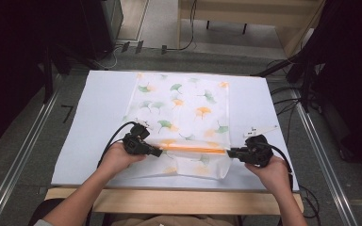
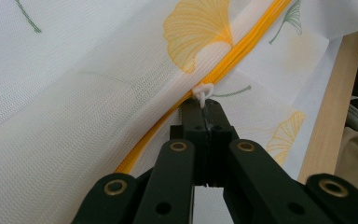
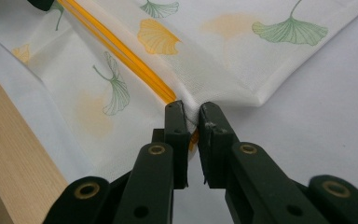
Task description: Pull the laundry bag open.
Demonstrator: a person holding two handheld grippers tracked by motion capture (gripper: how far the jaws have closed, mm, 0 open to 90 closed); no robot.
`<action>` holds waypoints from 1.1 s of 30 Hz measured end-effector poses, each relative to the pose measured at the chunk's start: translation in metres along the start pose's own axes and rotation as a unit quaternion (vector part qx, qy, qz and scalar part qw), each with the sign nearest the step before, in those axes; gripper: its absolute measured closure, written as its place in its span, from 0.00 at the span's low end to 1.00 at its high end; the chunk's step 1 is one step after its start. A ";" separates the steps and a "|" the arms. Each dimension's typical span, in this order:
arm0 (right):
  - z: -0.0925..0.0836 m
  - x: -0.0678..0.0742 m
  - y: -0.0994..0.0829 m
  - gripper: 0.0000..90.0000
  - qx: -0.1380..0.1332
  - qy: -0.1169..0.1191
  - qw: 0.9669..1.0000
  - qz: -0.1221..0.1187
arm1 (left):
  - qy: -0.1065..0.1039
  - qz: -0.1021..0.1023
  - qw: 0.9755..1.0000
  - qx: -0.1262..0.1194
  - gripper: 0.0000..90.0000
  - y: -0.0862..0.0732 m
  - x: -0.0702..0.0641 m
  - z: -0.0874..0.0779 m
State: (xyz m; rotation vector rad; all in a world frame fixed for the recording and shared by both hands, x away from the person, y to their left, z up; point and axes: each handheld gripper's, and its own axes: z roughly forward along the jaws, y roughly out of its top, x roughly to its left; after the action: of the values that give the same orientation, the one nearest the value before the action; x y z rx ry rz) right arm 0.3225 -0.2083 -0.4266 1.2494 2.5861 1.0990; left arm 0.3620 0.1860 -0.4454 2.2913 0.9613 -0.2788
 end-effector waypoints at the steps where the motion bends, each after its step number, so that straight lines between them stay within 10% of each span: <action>1: 0.000 0.000 0.000 0.94 0.000 0.000 1.000 0.000 | -0.001 -0.001 1.000 0.000 1.00 0.000 0.000 0.000; 33: 0.001 -0.003 0.000 0.94 0.003 0.003 1.000 0.000 | 0.009 -0.014 1.000 0.005 1.00 -0.014 0.013 -0.019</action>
State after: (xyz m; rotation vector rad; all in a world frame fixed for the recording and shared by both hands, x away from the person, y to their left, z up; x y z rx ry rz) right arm 0.3247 -0.2096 -0.4278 1.2484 2.5961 1.0976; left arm 0.3606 0.2128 -0.4428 2.2954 1.0033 -0.2746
